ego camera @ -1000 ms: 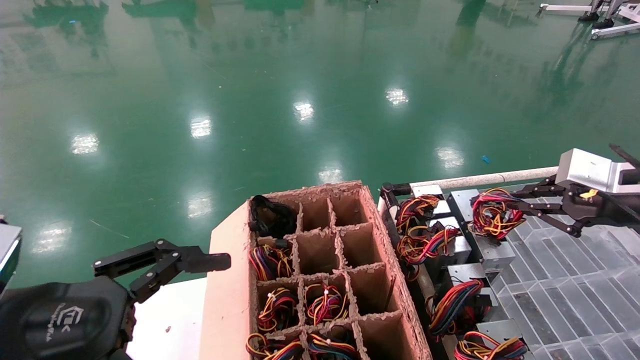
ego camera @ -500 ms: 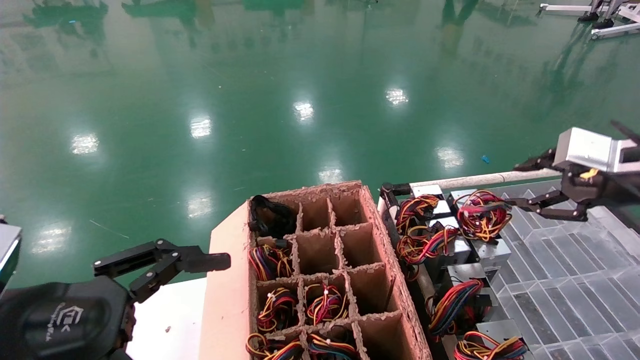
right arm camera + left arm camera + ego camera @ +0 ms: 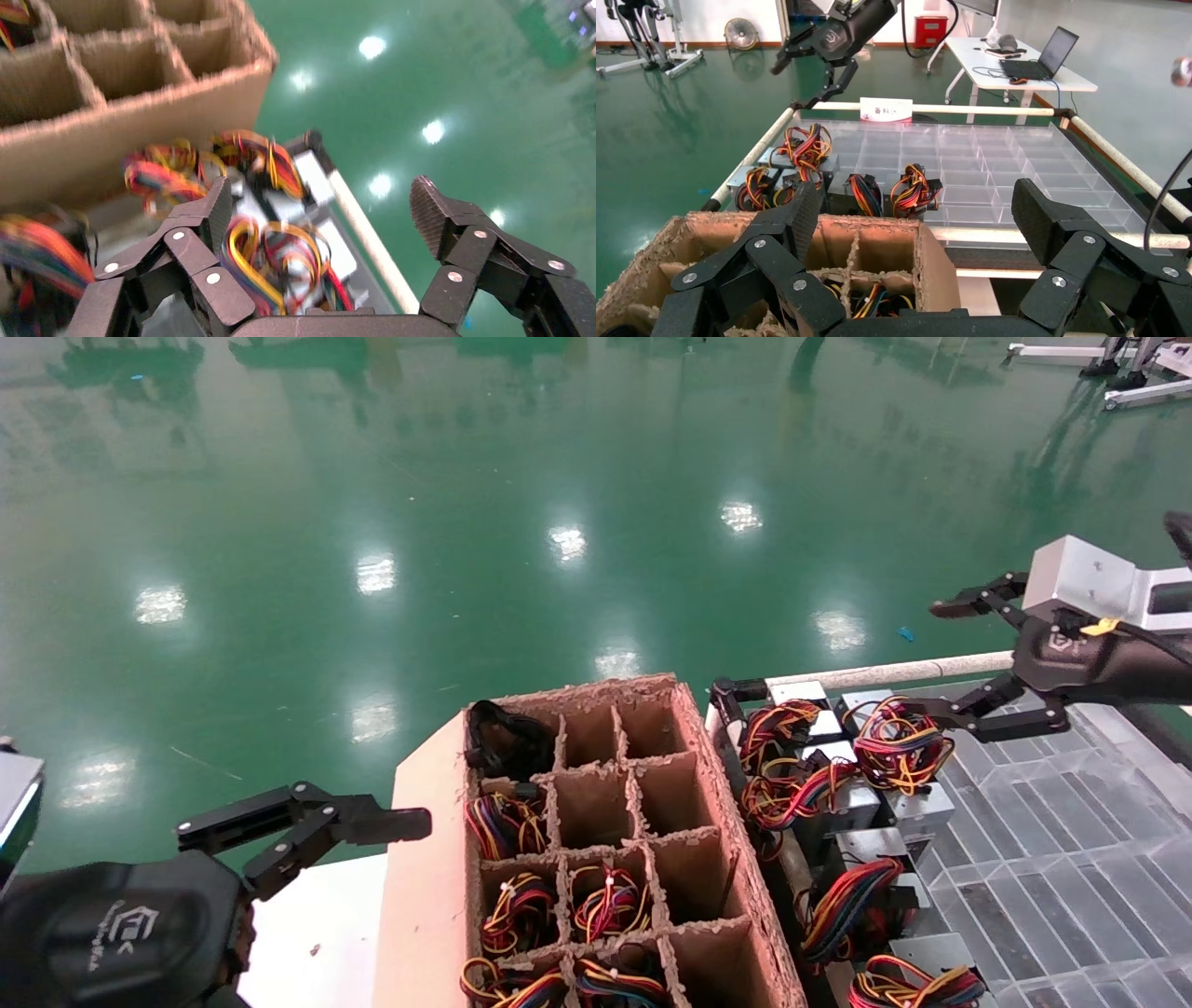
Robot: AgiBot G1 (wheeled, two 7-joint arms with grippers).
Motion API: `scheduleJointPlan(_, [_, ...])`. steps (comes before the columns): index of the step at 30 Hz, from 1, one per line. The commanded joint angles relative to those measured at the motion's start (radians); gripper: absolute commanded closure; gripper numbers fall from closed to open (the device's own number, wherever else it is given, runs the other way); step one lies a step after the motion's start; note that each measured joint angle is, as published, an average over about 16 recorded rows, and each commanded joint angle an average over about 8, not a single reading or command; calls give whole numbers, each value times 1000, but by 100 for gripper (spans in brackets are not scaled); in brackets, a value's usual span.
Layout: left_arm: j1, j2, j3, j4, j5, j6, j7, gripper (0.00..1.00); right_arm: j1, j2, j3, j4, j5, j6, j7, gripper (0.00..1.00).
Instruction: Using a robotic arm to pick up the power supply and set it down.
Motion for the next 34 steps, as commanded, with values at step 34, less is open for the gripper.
scheduleJointPlan(34, [0, 0, 1, 0, -1, 0, 1, 0, -560, 117, 206, 644, 532, -51, 359, 0])
